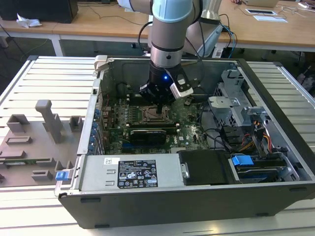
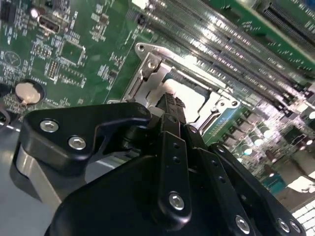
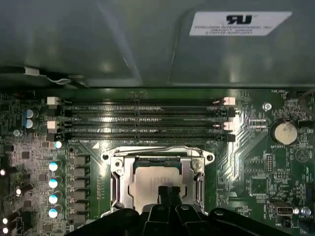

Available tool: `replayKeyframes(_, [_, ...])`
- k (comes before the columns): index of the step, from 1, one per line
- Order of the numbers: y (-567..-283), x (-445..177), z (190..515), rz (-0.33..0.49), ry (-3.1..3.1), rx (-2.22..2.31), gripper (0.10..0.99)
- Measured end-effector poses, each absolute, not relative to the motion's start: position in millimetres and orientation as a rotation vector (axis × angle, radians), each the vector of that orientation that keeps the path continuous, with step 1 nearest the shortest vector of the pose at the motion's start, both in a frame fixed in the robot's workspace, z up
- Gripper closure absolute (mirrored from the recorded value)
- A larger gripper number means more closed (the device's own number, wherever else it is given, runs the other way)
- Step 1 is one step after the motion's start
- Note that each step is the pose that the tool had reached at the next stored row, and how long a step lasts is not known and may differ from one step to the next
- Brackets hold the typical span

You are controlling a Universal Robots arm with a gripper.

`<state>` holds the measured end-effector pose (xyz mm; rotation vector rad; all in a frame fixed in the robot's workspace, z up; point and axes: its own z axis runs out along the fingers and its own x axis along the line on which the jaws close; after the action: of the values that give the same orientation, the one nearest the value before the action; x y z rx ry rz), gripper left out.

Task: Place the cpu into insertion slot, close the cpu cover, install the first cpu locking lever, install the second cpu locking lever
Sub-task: 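Install the first cpu locking lever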

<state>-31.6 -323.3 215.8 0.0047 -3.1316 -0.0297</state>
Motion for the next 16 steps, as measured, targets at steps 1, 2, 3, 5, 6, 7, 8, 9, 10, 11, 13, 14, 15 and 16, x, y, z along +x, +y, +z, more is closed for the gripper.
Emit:
replayKeyframes(1, [-323, -32, 217, -0.030, -3.132, 0.004, 0.980])
replayKeyframes(2, [-323, -32, 222, -0.030, -3.132, 0.005, 0.980])
replayKeyframes(3, [-323, -32, 228, -0.030, -3.132, 0.005, 0.980])
replayKeyframes(5, [-323, -32, 237, -0.030, -3.132, 0.005, 0.980])
replayKeyframes(6, [-323, -32, 246, -0.029, -3.132, 0.005, 0.980])
replayKeyframes(7, [-323, -32, 254, -0.029, -3.132, 0.005, 0.980])
replayKeyframes(8, [-323, -32, 261, -0.029, -3.132, 0.005, 0.980])
replayKeyframes(9, [-323, -32, 268, -0.029, -3.132, 0.005, 0.980])
replayKeyframes(10, [-323, -32, 272, -0.029, -3.132, 0.005, 0.980])
replayKeyframes(11, [-323, -32, 275, -0.029, -3.132, 0.005, 0.980])
replayKeyframes(13, [-323, -32, 275, -0.030, -3.132, 0.005, 0.980])
replayKeyframes(14, [-323, -32, 275, -0.029, -3.132, 0.005, 0.980])
replayKeyframes(15, [-323, -32, 275, -0.029, -3.132, 0.005, 0.980])
replayKeyframes(16, [-323, -32, 275, -0.029, -3.132, 0.005, 0.980])
